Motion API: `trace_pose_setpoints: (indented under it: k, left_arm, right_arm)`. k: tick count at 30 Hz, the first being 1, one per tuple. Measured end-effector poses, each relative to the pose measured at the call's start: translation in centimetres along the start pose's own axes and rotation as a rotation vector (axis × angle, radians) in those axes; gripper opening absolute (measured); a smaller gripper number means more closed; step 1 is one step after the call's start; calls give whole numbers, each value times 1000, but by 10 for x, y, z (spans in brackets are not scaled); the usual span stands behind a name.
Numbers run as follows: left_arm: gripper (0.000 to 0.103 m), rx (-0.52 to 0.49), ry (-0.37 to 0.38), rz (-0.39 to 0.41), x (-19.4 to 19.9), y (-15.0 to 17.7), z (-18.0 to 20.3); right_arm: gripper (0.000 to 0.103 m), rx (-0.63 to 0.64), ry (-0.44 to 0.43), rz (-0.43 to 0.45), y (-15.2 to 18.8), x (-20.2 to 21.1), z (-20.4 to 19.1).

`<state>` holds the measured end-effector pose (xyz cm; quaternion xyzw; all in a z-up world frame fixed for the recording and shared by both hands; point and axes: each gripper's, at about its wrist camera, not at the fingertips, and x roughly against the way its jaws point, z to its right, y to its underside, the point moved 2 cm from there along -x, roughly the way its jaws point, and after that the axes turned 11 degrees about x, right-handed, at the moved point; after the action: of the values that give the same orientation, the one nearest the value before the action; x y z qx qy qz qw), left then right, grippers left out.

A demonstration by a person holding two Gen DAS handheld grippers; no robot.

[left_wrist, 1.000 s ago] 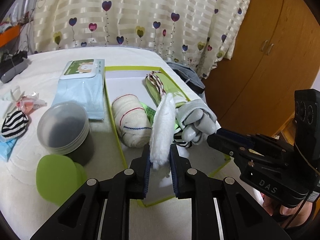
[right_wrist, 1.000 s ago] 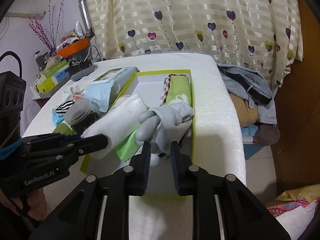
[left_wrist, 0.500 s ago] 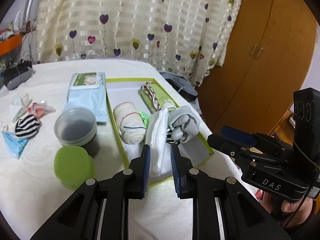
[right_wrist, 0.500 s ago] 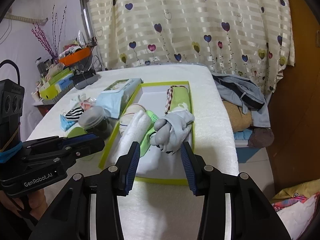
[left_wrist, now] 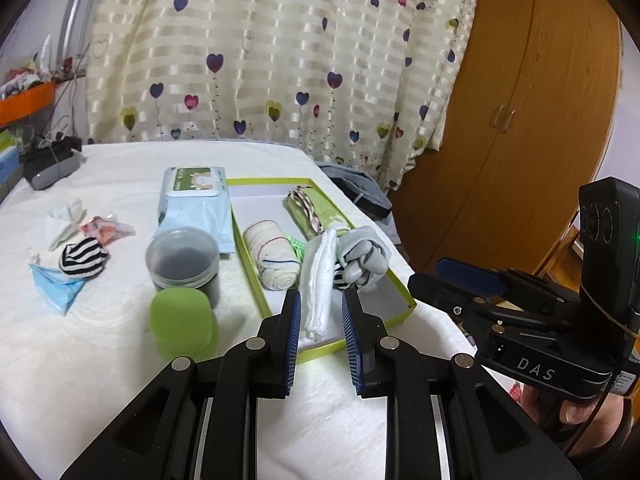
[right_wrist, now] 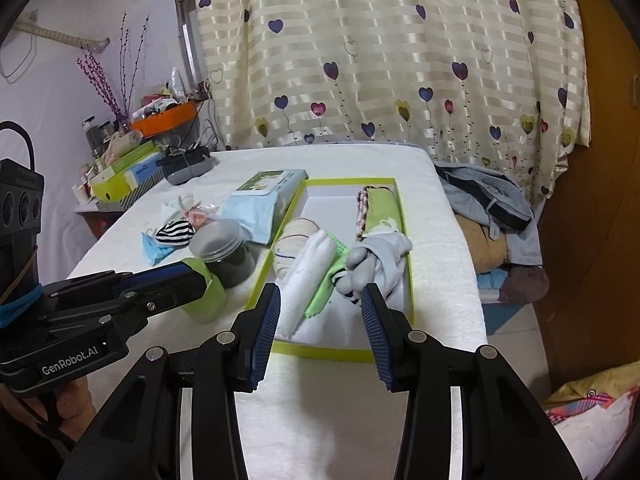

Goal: Organize soft objects
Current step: 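Open both tools to release the towel and glove in the box, then withdraw both open tools from the box back toward the pile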

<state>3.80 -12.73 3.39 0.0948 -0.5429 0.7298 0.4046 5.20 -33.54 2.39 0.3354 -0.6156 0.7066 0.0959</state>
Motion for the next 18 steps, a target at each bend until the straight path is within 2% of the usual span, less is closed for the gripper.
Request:
trace_pose_setpoints:
  k: [18]
  left_arm:
    - [22,46,-20,37,26,-1,-34]
  right_arm:
    - [44,76,-26,8,-12,2,-39]
